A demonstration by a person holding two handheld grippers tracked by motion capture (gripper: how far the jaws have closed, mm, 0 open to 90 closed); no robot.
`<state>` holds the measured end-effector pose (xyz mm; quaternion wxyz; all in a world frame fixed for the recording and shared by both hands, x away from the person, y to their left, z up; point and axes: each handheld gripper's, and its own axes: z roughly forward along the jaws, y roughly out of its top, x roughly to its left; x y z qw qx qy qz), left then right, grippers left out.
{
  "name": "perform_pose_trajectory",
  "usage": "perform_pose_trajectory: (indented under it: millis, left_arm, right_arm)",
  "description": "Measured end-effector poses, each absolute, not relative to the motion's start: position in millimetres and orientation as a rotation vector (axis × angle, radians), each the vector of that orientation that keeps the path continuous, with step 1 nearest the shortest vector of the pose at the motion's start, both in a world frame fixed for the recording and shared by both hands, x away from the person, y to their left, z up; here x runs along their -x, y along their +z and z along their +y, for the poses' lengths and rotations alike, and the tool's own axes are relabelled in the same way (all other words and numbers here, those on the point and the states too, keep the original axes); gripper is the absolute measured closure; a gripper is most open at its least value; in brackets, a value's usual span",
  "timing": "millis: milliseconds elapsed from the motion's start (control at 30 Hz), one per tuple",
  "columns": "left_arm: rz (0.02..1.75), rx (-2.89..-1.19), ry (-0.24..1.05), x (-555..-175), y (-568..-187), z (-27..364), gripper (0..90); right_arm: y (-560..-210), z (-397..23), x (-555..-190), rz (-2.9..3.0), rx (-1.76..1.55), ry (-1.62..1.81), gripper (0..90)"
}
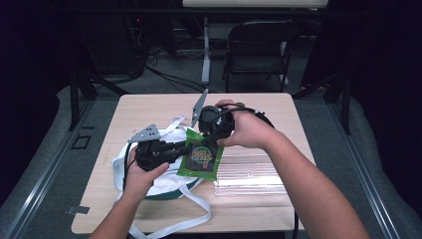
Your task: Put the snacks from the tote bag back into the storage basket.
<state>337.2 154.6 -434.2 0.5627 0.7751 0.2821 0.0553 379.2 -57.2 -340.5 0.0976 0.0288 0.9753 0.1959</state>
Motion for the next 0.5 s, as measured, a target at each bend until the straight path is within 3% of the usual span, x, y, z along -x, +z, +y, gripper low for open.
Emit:
perform_pose_trajectory:
  millis: [500]
  left_arm:
    - [0.691, -1.791, 0.116, -338.6, -435.6, 155.9, 67.3]
  right_arm:
    - [-335.9, -56.5, -376.2, 2.869, -0.041, 0.547, 82.0]
